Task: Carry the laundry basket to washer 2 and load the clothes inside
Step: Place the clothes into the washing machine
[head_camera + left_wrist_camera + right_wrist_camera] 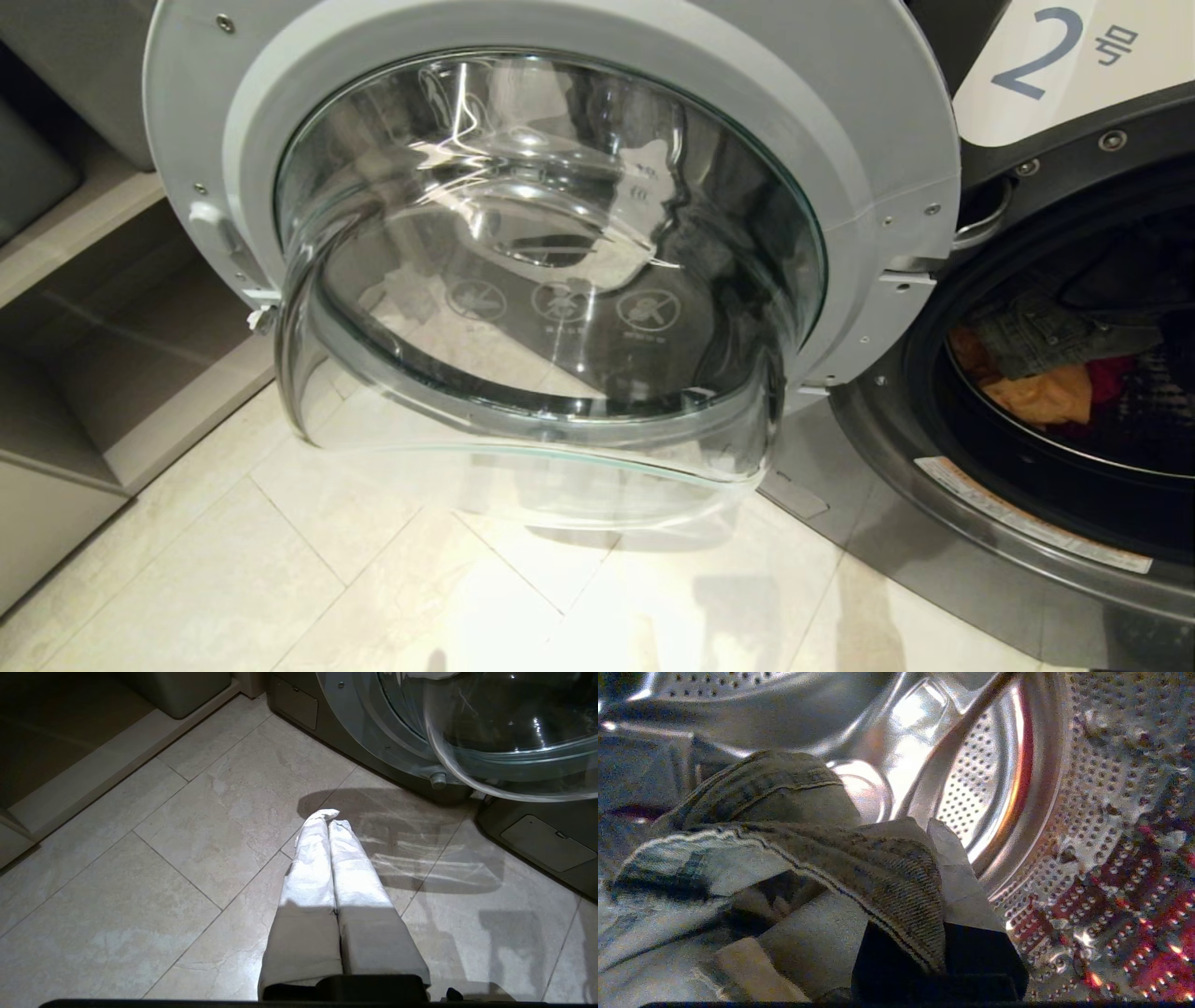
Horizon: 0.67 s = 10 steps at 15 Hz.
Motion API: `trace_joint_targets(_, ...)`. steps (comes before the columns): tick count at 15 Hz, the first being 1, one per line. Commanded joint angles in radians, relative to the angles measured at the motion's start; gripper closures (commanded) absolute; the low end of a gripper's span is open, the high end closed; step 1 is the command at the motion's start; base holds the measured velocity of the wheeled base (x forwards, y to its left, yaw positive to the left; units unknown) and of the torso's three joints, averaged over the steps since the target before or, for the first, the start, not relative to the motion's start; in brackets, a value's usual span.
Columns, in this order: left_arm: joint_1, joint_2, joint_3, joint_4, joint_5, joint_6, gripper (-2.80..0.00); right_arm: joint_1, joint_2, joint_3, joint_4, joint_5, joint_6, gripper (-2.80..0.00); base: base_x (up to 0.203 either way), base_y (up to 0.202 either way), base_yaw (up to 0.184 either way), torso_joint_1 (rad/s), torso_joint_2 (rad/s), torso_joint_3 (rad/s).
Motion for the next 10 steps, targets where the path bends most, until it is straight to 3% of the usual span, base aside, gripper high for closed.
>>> trace_joint_targets(1,0.001,0.000,0.040,-0.001,0.001,0.000,0.00,0.001,-0.004,0.056,-0.060,0.012,-0.021,0.00,0.000,0.000,0.000,0.000,0.00,0.000)
trace_joint_targets(5,0.001,0.000,0.040,-0.001,-0.001,-0.002,0.00,-0.002,-0.019,0.170,-0.067,0.039,-0.031,0.00,0.000,0.000,0.000,0.000,0.00,0.000)
trace_joint_targets(10,0.001,0.000,0.040,-0.001,0.001,0.000,0.00,-0.007,-0.016,0.288,-0.049,0.041,0.014,0.00,0.000,0.000,0.000,0.000,0.00,0.000)
